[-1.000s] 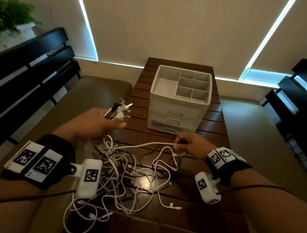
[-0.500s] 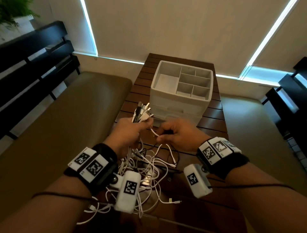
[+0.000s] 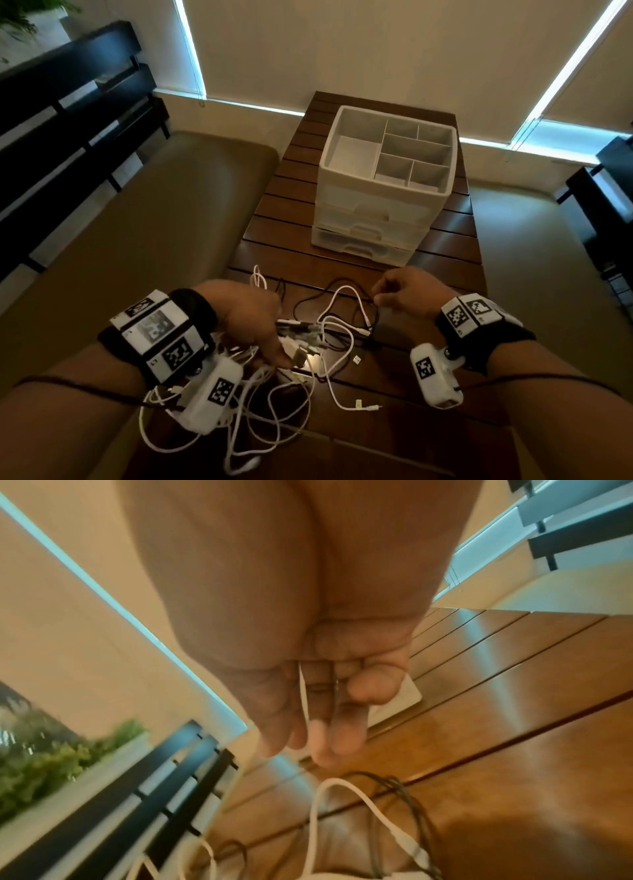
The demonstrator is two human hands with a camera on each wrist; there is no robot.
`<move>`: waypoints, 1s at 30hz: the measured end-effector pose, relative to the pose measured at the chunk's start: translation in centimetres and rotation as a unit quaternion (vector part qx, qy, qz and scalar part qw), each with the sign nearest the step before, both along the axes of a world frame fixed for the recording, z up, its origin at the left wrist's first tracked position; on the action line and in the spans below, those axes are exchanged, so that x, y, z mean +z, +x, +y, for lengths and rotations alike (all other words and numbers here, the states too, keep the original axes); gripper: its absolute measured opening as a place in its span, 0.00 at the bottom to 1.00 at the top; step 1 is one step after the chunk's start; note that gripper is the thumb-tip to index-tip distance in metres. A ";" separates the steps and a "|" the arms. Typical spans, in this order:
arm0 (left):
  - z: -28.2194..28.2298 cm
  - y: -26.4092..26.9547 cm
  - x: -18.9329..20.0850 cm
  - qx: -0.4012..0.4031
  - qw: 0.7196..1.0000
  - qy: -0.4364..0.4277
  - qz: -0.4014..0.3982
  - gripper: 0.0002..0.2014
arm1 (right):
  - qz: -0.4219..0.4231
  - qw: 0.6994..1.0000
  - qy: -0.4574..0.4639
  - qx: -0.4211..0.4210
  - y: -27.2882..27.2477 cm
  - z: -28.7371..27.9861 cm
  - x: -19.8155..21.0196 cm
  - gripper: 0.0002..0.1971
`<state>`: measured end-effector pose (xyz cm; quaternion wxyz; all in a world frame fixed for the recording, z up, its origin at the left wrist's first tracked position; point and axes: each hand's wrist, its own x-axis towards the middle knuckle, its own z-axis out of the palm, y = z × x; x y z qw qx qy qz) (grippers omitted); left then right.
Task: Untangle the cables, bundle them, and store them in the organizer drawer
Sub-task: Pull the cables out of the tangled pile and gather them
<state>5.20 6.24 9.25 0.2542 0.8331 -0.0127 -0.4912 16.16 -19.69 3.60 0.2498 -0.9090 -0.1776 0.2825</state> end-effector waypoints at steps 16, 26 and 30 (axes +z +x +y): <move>0.5 0.9 -4.9 0.224 0.952 -0.189 -0.083 0.21 | -0.041 0.943 -0.252 0.214 -1.5 0.9 -9.1 0.10; -1.3 2.4 -5.4 0.467 0.798 -0.359 -0.127 0.15 | 0.073 0.988 0.130 -0.044 -1.5 1.9 0.1 0.06; -1.8 2.7 -4.6 0.504 0.767 -0.381 -0.110 0.15 | 0.120 0.958 0.244 -0.086 -3.0 3.4 2.9 0.07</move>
